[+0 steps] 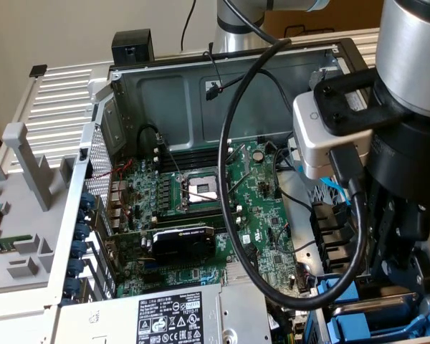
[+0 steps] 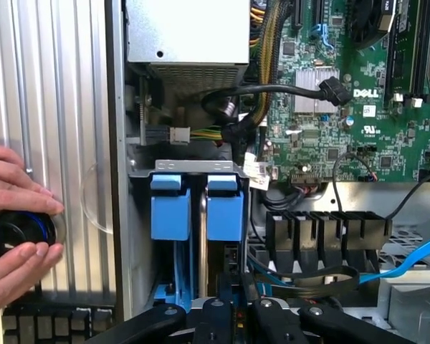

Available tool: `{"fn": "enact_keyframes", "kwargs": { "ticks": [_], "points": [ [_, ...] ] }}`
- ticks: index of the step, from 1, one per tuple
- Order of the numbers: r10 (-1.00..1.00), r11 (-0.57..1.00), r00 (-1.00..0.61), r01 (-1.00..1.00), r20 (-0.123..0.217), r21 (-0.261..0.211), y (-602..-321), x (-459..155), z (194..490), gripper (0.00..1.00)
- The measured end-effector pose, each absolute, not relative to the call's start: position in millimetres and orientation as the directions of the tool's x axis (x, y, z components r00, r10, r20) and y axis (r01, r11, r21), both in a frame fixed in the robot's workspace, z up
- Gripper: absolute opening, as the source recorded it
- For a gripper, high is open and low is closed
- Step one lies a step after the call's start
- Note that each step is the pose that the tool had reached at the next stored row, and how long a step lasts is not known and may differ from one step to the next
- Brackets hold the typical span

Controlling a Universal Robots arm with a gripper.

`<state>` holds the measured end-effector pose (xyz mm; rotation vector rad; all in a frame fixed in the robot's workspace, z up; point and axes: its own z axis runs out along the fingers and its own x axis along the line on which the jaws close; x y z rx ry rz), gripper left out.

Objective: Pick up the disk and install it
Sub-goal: 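Insert the second disk wire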

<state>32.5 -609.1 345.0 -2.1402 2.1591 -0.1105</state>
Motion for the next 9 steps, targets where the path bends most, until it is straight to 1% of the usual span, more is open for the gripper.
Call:
{"fn": "enact_keyframes", "kwargs": {
  "ticks": [9],
  "points": [
    [-1.000,0.025,-0.022,-0.992,-0.019,-0.121,-608.9,32.4,344.6,0.17]
  ]
}}
